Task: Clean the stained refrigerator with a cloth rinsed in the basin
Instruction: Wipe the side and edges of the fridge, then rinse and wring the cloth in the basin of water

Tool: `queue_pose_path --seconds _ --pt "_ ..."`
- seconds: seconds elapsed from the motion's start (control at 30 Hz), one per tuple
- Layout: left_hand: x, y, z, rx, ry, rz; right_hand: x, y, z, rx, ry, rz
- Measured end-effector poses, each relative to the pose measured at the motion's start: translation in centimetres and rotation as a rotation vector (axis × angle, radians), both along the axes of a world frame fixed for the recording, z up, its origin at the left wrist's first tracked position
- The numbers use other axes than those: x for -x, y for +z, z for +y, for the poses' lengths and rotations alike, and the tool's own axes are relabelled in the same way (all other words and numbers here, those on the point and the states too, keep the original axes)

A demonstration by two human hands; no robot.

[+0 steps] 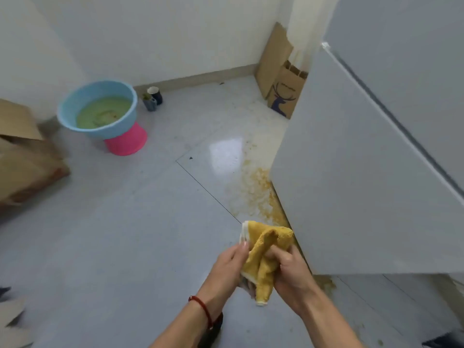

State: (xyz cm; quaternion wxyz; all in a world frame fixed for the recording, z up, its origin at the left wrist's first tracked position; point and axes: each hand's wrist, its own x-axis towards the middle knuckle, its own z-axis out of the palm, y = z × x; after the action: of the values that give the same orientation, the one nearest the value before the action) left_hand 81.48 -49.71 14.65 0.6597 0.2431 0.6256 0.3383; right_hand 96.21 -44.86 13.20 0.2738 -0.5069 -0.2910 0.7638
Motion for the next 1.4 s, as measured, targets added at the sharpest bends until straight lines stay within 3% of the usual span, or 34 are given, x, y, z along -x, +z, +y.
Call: queue_pose_path --seconds 0.1,0.3,0.5,0.67,0.83,0.93,1.17,1.4 --pt "6.4 7.3 -1.1 -0.03 0.131 0.044 5.7 8.2 0.9 -0.105 0.219 -0.107" --pt "19.5 20.6 -2.4 -0.034 0.203 -0.032 16.5 21.8 2.0 -0.138 0.348 -0.192" --pt "31.5 26.6 -1.6 -0.076 0.278 -0.171 27.1 30.1 4.8 -0.2 0.425 -0.265" --pt "39.5 25.9 0.9 -0.051 0.377 -0.149 36.9 28.3 6.7 -0.021 0.482 -0.168" --pt "46.0 25.0 4.8 -0.026 0.437 -0.095 46.5 26.2 10.3 -0.018 0.638 -0.153" --pt "49.3 24.7 8.9 -0.016 0.588 -0.079 51.2 25.5 15.2 -0.062 0.679 -0.214" --pt "57.2 24.0 19.0 0.03 0.925 0.089 58.8 23.4 29.6 0.012 0.713 -0.08" --pt "65.5 22.6 25.8 0.06 0.949 0.134 66.6 23.2 40.2 -0.037 0.783 -0.162"
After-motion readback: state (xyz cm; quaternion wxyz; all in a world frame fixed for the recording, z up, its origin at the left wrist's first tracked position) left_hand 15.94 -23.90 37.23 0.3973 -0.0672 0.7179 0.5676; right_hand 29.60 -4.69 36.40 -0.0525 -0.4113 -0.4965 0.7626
